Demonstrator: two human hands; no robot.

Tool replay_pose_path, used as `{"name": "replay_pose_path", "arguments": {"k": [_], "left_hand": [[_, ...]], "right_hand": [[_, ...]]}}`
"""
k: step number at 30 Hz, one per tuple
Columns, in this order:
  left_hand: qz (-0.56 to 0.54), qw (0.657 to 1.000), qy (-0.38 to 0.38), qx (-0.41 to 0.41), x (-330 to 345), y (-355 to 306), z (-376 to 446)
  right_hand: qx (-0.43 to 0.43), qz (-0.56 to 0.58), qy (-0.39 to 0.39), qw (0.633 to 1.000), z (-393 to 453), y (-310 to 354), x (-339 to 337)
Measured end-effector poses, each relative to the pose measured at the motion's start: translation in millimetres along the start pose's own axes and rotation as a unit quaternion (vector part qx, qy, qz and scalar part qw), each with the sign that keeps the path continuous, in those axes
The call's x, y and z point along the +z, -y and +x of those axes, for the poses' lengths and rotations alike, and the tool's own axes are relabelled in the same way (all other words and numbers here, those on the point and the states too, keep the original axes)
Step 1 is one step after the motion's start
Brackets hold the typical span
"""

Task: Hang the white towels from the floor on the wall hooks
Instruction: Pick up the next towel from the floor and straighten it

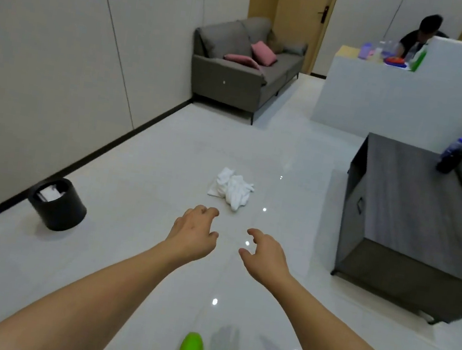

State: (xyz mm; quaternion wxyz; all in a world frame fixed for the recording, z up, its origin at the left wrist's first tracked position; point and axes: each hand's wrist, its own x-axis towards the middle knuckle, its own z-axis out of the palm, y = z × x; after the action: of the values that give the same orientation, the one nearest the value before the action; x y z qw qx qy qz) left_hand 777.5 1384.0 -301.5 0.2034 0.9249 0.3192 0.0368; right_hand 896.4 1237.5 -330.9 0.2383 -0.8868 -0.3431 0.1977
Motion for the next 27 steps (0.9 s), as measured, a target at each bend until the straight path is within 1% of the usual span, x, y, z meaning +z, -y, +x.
{"name": "replay_pose_path", "arguments": {"k": [7, 13, 19, 24, 27], "left_hand": [[-0.010, 0.998, 0.067, 0.012, 0.5, 24.5, 157.6], [-0.012, 0.996, 0.092, 0.006, 5.2, 50.5, 259.4], [-0.007, 0.992, 0.119, -0.028, 27.6, 73.3, 351.0], [0.003, 0.991, 0.126, -0.053, 46.5, 86.5, 445.5], [0.014, 0.986, 0.145, -0.082, 53.2, 91.6, 503.5]], "right_hand": [[0.083, 0.008, 0.018, 0.996, 135.4, -0.6, -10.8], [0.120, 0.041, 0.030, 0.992, 222.4, -6.6, -5.4], [0.130, 0.037, 0.064, 0.989, 324.9, -22.2, 4.2], [0.120, 0.049, 0.090, 0.987, 439.5, -40.8, 10.9], [0.130, 0.076, 0.113, 0.982, 506.8, -53.0, 9.6]]}}
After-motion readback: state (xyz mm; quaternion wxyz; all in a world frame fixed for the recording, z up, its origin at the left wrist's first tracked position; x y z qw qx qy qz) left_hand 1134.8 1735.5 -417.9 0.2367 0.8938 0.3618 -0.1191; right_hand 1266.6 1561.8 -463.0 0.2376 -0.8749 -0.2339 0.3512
